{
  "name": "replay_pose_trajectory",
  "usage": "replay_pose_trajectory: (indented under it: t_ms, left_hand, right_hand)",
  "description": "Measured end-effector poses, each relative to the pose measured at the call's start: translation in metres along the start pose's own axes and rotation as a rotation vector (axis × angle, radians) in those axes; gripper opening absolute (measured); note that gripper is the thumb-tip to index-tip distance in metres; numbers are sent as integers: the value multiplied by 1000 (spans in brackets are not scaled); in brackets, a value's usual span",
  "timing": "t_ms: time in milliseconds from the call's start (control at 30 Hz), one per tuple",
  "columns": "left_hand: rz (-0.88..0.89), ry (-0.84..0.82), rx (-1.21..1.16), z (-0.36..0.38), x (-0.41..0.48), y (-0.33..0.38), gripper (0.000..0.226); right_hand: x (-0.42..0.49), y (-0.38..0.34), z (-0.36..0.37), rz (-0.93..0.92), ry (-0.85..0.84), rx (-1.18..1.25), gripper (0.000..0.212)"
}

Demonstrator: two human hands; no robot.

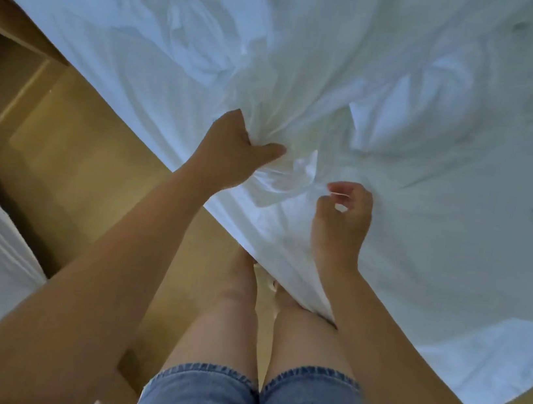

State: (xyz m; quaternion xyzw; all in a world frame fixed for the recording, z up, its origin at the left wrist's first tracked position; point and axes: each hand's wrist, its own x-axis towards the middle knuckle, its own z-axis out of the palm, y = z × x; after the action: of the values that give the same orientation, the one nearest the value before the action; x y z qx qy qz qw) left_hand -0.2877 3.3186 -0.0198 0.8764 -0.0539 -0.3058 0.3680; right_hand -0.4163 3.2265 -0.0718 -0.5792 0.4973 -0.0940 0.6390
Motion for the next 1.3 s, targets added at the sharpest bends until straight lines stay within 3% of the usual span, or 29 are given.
replay_pose_trajectory:
  t_ms: [67, 167, 233, 300, 367, 467, 567, 667, 767, 967, 1100, 1167, 1300]
  left_hand:
    - [-35, -27, 159, -10, 6, -4, 26]
    - [-41, -11, 294, -12, 13, -6, 30]
    - [-8, -32, 357, -9, 16, -6, 23]
    - [2, -26, 378, -4, 17, -8, 21]
    - [7, 29, 357, 0, 16, -9, 25]
    - [39, 197, 339, 4, 16, -9, 37]
    - [-18, 291, 467, 8, 19, -9, 30]
    - [-135, 255, 327, 9, 17, -1, 32]
    - [-119, 143, 42, 6, 6, 8, 34]
    - [44, 128, 176, -17, -12, 29, 50]
    - [124, 167, -18, -36, -25, 55, 40]
    - [181, 232, -244, -42, -34, 71, 37]
    - [244, 303, -590, -51, -31, 101, 36]
  right_hand:
    - [8, 25, -8, -298, -183, -435, 23]
    - [27, 63, -12, -542, -649, -1307, 82]
    - [38, 77, -16, -664, -696, -1597, 101]
    - [45, 81, -19, -768, -601, -1741, 87]
    - [54, 78, -21, -841, -516, -1739, 65]
    - [61, 55, -26, -688, -550, -1323, 39]
    - [55, 16, -43, -770, -345, -874, 35]
    - [37, -30, -57, -921, -148, -692, 40]
    - [23, -74, -50, -988, -48, -644, 58]
    - [23, -116, -50, -1134, 145, -593, 60]
    - [40, -142, -47, -1120, 311, -437, 57]
    - [40, -158, -31, -1208, 277, -468, 58]
    - [21, -165, 8, -1235, 26, -585, 64]
